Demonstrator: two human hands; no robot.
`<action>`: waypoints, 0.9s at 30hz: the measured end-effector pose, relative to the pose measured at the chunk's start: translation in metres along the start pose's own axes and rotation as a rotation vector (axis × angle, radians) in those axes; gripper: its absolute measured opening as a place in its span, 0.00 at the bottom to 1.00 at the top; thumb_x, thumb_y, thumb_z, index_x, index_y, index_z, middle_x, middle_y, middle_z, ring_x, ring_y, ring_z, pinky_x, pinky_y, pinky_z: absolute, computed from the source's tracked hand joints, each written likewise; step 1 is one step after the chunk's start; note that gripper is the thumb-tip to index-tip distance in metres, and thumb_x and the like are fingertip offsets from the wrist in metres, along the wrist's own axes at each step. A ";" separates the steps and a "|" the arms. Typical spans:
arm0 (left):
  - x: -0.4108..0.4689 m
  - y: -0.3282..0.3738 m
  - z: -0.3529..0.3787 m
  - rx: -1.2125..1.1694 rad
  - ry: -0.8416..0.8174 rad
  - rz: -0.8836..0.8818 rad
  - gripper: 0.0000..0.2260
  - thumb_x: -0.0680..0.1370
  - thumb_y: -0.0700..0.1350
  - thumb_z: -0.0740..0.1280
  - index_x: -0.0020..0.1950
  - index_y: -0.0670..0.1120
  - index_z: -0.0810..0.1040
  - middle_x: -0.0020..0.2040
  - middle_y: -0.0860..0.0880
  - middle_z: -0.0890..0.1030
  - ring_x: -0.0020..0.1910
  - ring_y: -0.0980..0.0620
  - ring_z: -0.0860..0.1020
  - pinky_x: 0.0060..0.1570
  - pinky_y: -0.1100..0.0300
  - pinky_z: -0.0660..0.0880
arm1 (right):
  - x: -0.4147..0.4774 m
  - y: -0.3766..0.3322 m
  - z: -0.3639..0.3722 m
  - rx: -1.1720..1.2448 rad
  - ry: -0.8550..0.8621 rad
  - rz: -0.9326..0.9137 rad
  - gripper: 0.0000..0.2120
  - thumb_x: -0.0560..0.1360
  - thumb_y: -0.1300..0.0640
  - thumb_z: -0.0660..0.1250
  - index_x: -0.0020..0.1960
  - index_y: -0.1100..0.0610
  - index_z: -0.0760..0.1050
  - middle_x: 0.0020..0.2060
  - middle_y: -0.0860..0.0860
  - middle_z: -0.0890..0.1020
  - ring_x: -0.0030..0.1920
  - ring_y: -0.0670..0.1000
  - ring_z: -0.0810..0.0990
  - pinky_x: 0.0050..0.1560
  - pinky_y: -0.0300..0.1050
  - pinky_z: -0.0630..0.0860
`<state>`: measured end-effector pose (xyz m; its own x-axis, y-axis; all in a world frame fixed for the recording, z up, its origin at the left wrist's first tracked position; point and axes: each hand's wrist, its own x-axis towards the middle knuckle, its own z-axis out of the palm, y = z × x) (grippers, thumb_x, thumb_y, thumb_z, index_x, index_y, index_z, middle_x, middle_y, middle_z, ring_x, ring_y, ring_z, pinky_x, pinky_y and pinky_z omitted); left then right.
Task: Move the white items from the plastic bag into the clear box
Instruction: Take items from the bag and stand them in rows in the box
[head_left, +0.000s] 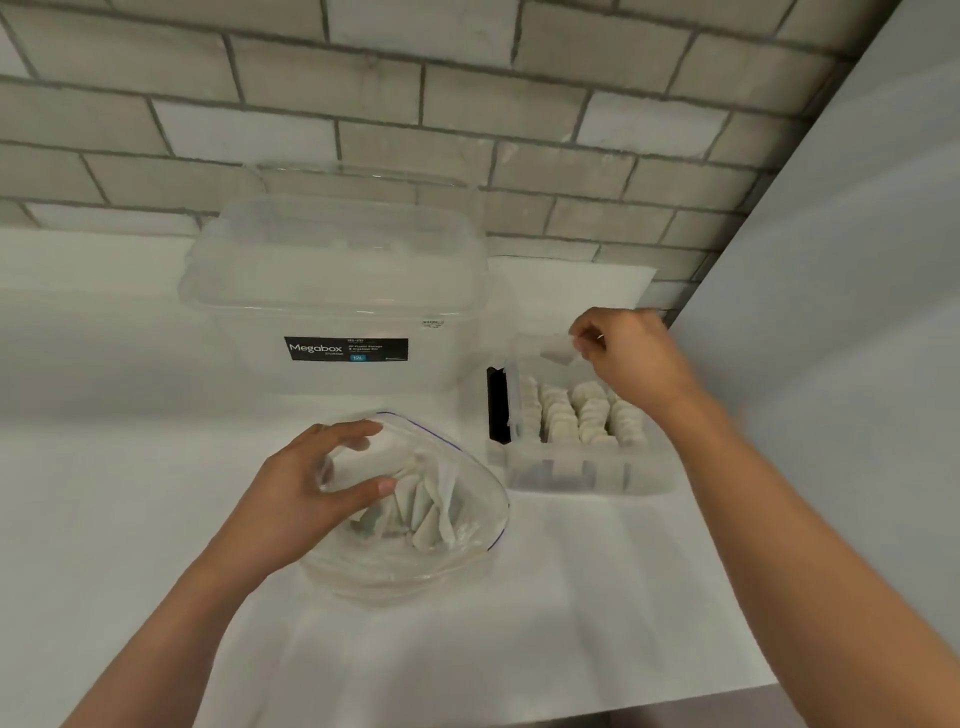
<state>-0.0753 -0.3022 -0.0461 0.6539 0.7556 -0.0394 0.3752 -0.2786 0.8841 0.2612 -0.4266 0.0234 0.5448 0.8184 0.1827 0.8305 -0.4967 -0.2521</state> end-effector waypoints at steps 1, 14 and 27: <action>-0.001 0.001 0.000 0.007 0.012 -0.003 0.20 0.68 0.56 0.78 0.58 0.64 0.79 0.56 0.62 0.79 0.43 0.56 0.74 0.48 0.65 0.72 | 0.006 0.003 0.009 -0.025 -0.039 -0.012 0.08 0.80 0.58 0.66 0.55 0.52 0.82 0.47 0.52 0.86 0.50 0.57 0.82 0.51 0.52 0.80; -0.004 0.009 0.003 0.045 0.043 -0.042 0.19 0.69 0.53 0.78 0.56 0.67 0.78 0.55 0.62 0.80 0.42 0.54 0.74 0.45 0.68 0.70 | 0.036 0.002 0.065 -0.189 -0.281 0.022 0.14 0.76 0.61 0.62 0.51 0.46 0.81 0.51 0.52 0.79 0.45 0.57 0.77 0.45 0.46 0.75; 0.004 -0.004 0.001 0.094 0.018 0.022 0.22 0.75 0.40 0.73 0.60 0.65 0.77 0.54 0.62 0.80 0.42 0.54 0.73 0.44 0.73 0.69 | 0.026 0.000 0.064 -0.276 -0.037 -0.012 0.13 0.82 0.43 0.62 0.53 0.51 0.80 0.46 0.52 0.83 0.46 0.58 0.80 0.41 0.45 0.69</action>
<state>-0.0730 -0.2989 -0.0501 0.6508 0.7591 -0.0110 0.4215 -0.3493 0.8369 0.2679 -0.3864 -0.0329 0.5343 0.8323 0.1477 0.8398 -0.5425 0.0191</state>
